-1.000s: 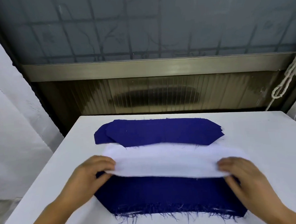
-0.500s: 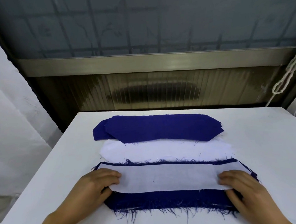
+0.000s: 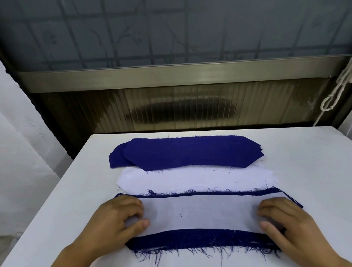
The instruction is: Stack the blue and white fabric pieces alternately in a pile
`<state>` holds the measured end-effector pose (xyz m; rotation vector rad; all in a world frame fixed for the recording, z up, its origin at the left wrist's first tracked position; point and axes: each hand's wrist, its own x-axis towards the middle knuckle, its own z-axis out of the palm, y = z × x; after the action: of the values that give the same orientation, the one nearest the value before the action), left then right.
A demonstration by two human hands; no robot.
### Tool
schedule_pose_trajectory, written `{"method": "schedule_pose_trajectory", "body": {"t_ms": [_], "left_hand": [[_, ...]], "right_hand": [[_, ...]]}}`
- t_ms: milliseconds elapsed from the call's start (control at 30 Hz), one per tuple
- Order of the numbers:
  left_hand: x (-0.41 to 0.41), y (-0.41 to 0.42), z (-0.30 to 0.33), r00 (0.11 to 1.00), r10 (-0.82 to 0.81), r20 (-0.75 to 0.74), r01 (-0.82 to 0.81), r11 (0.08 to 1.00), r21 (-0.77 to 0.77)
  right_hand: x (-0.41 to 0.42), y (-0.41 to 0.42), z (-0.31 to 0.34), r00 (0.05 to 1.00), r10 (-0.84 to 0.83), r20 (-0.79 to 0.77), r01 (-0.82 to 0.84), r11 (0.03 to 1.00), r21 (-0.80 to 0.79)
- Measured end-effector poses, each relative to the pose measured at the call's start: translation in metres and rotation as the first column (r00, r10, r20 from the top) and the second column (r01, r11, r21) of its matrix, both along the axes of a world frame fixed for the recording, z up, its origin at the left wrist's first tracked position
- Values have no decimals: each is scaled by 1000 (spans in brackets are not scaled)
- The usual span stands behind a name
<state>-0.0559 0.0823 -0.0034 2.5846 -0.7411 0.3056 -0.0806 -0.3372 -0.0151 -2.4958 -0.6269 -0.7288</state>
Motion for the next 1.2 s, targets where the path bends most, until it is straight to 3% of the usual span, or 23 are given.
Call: {"method": "schedule_pose_trajectory", "body": {"t_ms": [167, 367, 667, 833, 1033, 1200], "left_hand": [[21, -50, 10, 995, 38, 92, -44, 997, 68], [54, -108, -4, 986, 150, 77, -154, 986, 57], [72, -90, -31, 924, 379, -53, -382, 918, -109], [76, -90, -33, 913, 396, -100, -406, 907, -112], [77, -89, -33, 940, 326, -100, -332, 941, -60], [89, -93, -24, 983, 134, -128, -126, 990, 62]], "right_hand": [[19, 43, 16, 988, 2, -154, -6, 1000, -26], [46, 85, 12, 935, -61, -349, 23, 994, -110], [53, 32, 0, 875, -318, -365, 257, 944, -206], [74, 13, 10, 780, -483, -397, 339, 860, -382], [102, 45, 17, 830, -183, -527, 143, 983, -115], [118, 53, 7, 790, -138, -597, 130, 990, -57]]}}
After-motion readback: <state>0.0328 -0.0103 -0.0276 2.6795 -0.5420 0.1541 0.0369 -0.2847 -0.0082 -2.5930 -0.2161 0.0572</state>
